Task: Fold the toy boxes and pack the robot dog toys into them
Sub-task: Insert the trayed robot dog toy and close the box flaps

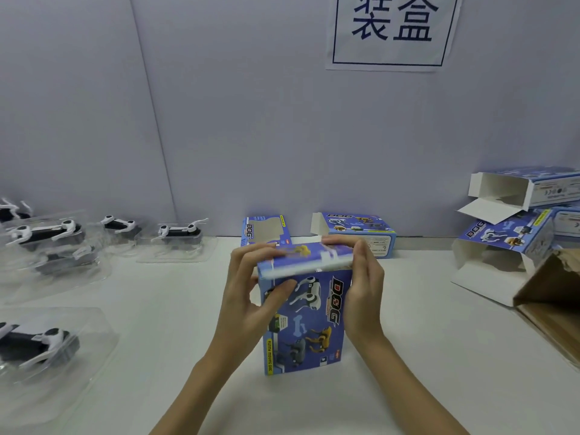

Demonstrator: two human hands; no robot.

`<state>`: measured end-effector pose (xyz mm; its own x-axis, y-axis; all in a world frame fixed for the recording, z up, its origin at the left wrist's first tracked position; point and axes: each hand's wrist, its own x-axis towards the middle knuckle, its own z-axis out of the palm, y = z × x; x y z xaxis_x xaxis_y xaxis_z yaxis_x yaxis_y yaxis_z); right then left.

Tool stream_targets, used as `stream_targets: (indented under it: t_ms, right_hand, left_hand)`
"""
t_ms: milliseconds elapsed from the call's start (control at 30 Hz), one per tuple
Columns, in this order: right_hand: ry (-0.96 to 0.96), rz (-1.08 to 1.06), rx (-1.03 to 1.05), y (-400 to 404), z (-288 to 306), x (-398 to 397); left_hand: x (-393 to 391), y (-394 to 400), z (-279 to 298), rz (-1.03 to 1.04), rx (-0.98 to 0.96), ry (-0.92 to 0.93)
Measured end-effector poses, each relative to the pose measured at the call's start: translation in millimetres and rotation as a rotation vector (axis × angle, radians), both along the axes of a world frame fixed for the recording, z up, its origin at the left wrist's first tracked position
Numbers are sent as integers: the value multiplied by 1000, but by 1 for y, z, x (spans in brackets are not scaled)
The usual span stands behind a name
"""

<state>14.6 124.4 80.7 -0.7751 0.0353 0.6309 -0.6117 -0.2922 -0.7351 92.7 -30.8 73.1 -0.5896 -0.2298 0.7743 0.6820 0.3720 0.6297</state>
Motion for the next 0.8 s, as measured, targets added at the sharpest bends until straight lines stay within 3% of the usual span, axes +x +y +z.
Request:
stream_targets:
  t_ms: [167, 300, 433, 800]
  right_hand:
    - [10, 34, 17, 0, -3, -1]
    - [22, 87, 70, 0, -3, 1]
    - [3, 33, 118, 0, -5, 2]
    - [143, 3, 360, 4, 9, 4]
  left_hand:
    - [4, -3, -1, -25, -56, -69]
    - [4, -1, 0, -53, 38, -143]
    - [2, 3, -4, -8, 11, -115]
    - [0, -3, -2, -86, 215, -187]
